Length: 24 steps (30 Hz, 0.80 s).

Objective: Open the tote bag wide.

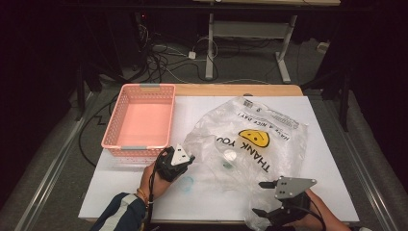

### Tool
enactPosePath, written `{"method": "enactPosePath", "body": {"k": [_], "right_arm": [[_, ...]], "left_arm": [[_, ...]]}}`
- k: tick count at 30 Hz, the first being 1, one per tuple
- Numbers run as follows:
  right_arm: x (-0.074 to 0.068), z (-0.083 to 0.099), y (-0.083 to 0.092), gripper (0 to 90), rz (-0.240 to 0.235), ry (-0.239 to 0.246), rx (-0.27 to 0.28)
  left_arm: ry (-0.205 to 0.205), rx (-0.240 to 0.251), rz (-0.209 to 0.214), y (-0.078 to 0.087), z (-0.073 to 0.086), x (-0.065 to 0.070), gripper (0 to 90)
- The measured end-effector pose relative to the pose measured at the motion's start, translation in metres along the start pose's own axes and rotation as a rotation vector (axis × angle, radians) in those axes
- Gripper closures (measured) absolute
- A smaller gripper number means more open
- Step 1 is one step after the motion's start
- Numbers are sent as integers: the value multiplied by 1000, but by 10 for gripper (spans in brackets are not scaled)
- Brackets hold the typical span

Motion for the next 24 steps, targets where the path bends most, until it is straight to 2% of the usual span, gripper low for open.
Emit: {"method": "enactPosePath", "body": {"k": [1, 4, 5, 6, 7, 8, 9, 10, 15, 16, 17, 18, 19, 21, 24], "right_arm": [[2, 3, -6, 227, 12, -2, -27], [6, 6, -16, 245, 21, -16, -59], [9, 8, -20, 254, 29, 4, -85], [12, 10, -24, 280, 34, -4, -102], [16, 13, -29, 349, 30, -12, -128], [16, 13, -29, 349, 30, -12, -128], [18, 16, -32, 414, 16, -13, -140], [18, 16, -32, 414, 16, -13, -140], [24, 14, -29, 723, 20, -21, -142], [23, 14, -28, 862, 23, 1, -148], [23, 14, -28, 862, 23, 1, -148], [22, 14, -28, 900, 31, 16, -151], [21, 13, -27, 900, 34, 32, -156], [21, 13, -26, 900, 36, 34, -151], [22, 7, -20, 900, 37, 20, -77]], "left_arm": [[-3, -3, -1, 0, 0, 0, 866], [-6, -4, 1, 0, -1, 1, 866], [-6, -6, 1, 0, 0, 1, 866], [-6, -7, 2, 0, 0, 1, 866], [-7, -7, 2, -1, 0, 1, 866], [-8, -9, 1, -1, 0, 1, 866], [-9, -10, 1, -1, 0, 1, 866], [-8, -10, 4, -1, 1, 1, 866], [-9, -12, 5, -2, 1, 2, 866], [-10, -13, 5, -2, 1, 2, 865], [-10, -12, 5, -2, 1, 2, 865], [-11, -12, 5, -2, 0, 2, 865], [-12, -12, 4, -2, 0, 2, 866], [-12, -10, 2, -1, 0, 2, 865], [-7, 1, -4, 0, 0, 0, 865]]}}
Point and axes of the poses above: each handheld gripper's, and its own axes: y roughly backward along the jaws, z roughly out of its underside, x roughly to its right, the point moved 1 cm from there along -y, roughly forward along the jaws, and after that the axes turned 15 degrees about -y, right-handed, at the moved point
